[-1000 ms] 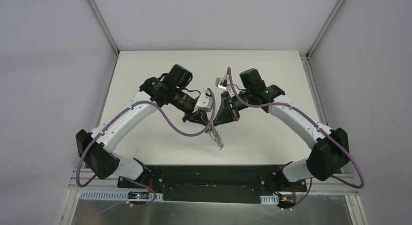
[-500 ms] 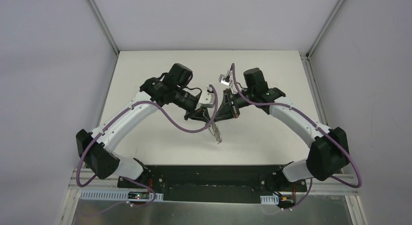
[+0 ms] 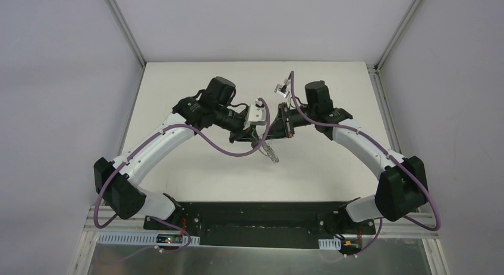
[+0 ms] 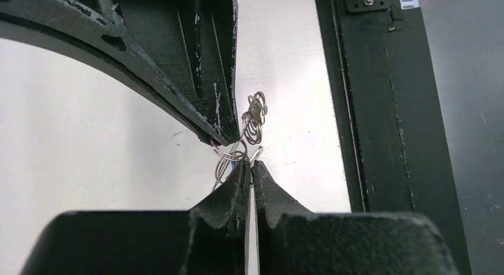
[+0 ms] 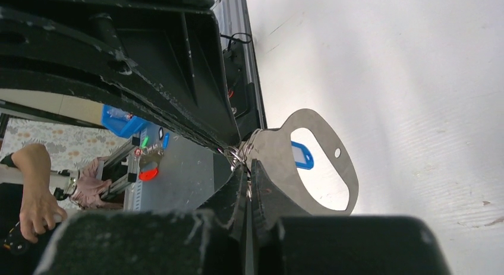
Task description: Put the keys on the keyring
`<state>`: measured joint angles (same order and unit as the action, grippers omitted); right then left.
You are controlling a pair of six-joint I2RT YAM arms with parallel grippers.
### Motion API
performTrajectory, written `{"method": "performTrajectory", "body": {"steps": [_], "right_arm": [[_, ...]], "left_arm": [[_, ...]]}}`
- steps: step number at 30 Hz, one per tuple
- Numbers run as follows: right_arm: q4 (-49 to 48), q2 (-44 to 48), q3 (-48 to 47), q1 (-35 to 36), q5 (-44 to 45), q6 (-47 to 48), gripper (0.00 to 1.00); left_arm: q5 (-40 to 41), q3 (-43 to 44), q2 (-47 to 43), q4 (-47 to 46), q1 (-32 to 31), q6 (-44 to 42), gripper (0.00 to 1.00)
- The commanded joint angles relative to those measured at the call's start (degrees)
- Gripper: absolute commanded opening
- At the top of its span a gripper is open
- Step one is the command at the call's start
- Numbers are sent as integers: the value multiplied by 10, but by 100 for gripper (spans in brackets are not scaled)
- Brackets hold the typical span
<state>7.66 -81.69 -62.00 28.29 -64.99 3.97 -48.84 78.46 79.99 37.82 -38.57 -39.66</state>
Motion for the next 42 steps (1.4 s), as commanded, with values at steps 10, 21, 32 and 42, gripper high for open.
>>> {"method": "performTrajectory", "body": {"steps": [10, 21, 32, 42], "right_arm": [[-93, 38, 0, -17, 40, -45, 0], [-16, 59, -19, -21, 17, 89, 0], [30, 73, -36, -21, -4, 166, 0], [18, 84, -29, -22, -10, 138, 0]], "left_arm": [[42, -18, -20, -49, -9, 76, 20], [53, -15, -48, -27, 8, 103, 37], [-11, -7, -8, -143, 37, 276, 37], [-67, -35, 17, -231, 39, 369, 28]]}}
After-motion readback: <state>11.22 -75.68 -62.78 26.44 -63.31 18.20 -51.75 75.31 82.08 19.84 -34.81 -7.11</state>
